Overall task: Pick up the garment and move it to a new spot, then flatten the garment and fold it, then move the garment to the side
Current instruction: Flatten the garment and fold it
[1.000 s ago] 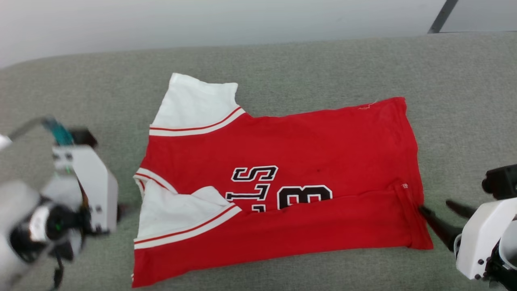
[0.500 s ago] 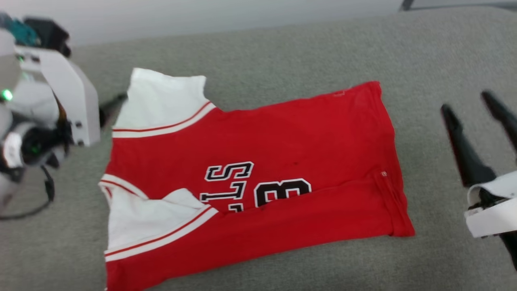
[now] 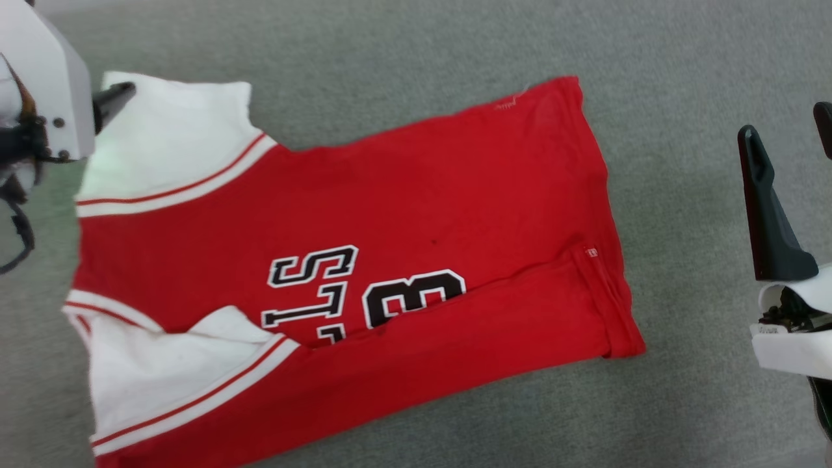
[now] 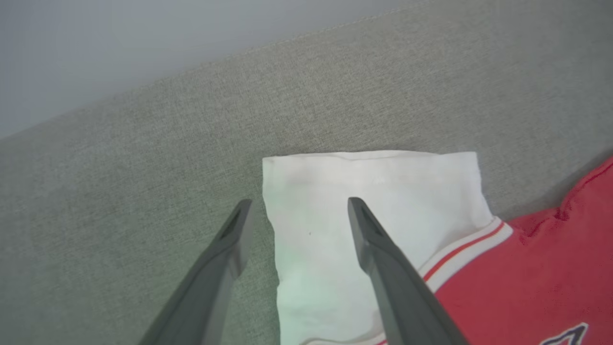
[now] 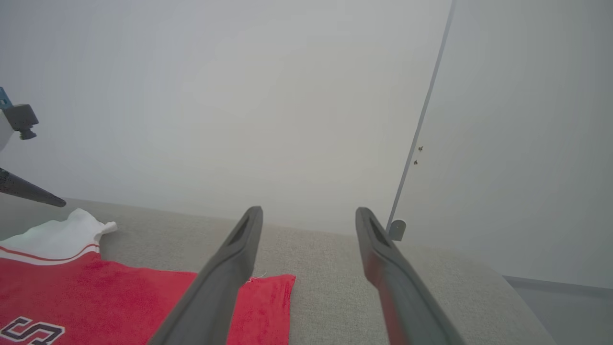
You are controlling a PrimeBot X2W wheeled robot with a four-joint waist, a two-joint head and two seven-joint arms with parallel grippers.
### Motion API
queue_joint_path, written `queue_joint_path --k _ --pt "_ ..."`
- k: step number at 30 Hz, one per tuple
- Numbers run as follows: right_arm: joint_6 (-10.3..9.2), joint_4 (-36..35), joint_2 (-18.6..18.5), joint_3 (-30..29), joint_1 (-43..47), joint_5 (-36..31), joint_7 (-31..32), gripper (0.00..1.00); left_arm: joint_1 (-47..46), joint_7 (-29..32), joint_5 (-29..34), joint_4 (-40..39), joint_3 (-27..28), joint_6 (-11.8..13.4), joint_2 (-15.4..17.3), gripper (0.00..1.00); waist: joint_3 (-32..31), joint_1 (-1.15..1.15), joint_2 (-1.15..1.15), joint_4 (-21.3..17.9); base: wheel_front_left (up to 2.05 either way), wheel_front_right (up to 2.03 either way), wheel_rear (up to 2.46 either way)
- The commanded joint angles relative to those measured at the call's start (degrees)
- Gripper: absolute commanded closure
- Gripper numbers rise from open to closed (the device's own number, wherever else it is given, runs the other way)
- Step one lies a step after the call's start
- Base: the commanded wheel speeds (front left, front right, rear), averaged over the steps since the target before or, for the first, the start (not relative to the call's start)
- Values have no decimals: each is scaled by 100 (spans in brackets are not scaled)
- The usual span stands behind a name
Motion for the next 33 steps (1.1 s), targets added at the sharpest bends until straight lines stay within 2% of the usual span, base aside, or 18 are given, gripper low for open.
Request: queue_joint_path --k 1,11,12,13,14,15,19,25,28,33 --pt "-2 15 19 3 -82 -1 -34 0 -62 35 30 52 -10 -31 -1 0 271 0 0 -234 0 0 0" --pt "-2 49 51 15 -168 118 -4 0 -219 617 50 696 -234 -3 -215 0 484 0 0 -299 0 0 0" --pt "-2 48 87 43 -169 227 48 0 -206 674 69 730 -276 -32 -239 4 489 0 0 -300 0 0 0" --pt "-2 39 43 93 -181 298 113 0 -199 708 71 773 -305 -42 -265 64 493 0 0 -300 0 0 0" --pt "-2 6 -24 144 -207 336 160 0 -184 738 68 814 -322 -36 -291 76 497 0 0 -303 0 0 0" --pt "-3 -9 -25 155 -212 377 219 0 -171 782 33 865 -333 -43 -313 100 501 0 0 -306 0 0 0" --pt "-3 -105 -88 200 -288 489 398 0 -102 973 -33 1020 -408 -96 -395 100 512 0 0 -302 0 0 0" --pt "-3 -155 -160 161 -498 715 702 0 -152 933 6 1133 -448 -169 -519 100 539 0 0 -264 0 0 0" --pt "-3 -50 -233 190 -661 886 1145 0 -191 852 48 1220 -441 -183 -559 100 541 0 0 -245 0 0 0" --pt "-3 454 -342 205 -1259 1194 2251 0 -257 792 46 1360 -440 -224 -690 100 534 0 0 -145 0 0 0"
